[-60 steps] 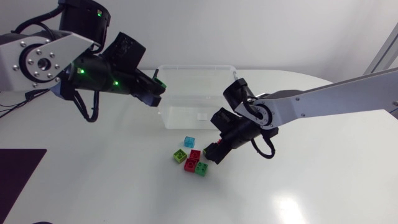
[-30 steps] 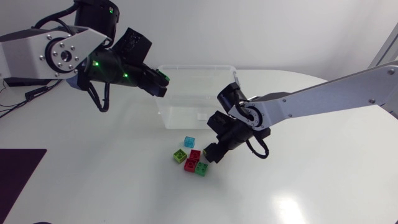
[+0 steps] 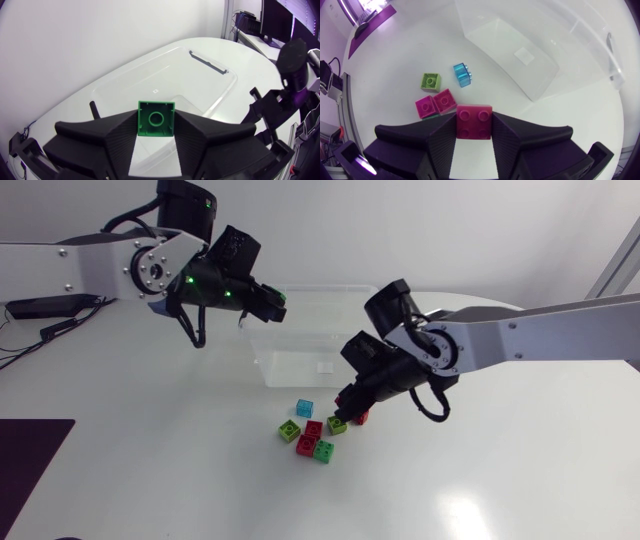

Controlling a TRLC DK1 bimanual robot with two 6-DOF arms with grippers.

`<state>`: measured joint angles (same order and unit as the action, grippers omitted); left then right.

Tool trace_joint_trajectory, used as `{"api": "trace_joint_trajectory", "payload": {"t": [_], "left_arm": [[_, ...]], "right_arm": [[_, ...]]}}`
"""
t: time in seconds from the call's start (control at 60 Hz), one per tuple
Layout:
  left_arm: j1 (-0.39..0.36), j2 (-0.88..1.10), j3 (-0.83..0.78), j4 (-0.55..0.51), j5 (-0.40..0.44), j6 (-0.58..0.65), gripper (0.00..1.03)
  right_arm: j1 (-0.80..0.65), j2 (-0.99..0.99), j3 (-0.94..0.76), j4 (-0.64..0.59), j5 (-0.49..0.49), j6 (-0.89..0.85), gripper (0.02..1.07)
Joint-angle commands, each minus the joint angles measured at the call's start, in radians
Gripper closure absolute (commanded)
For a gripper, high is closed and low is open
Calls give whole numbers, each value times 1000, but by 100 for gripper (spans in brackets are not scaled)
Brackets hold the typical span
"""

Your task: Place the duplo bricks in the container

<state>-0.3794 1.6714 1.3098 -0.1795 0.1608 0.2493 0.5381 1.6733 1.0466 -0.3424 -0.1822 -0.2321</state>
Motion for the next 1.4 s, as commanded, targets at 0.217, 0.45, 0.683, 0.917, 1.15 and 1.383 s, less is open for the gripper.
{"api": "trace_joint_trajectory", "payload": {"t": [0.217,0.45,0.683,0.917,1.15,1.383], "left_arm": [[-3,149,103,52,6,-27,31],[-4,126,97,34,3,-25,7],[-10,-59,22,-86,3,-18,7],[-61,-167,-76,-195,3,5,7],[-115,-203,-262,-186,3,30,7],[-125,-214,-379,-138,3,47,7]], "right_arm": [[6,-156,-23,-81,24,31,77],[-40,-210,78,-144,27,37,76],[-78,-150,250,-185,27,48,76],[-79,-66,348,-184,32,74,75],[-116,43,443,-176,36,80,74],[-136,131,515,-175,38,82,74]]}}
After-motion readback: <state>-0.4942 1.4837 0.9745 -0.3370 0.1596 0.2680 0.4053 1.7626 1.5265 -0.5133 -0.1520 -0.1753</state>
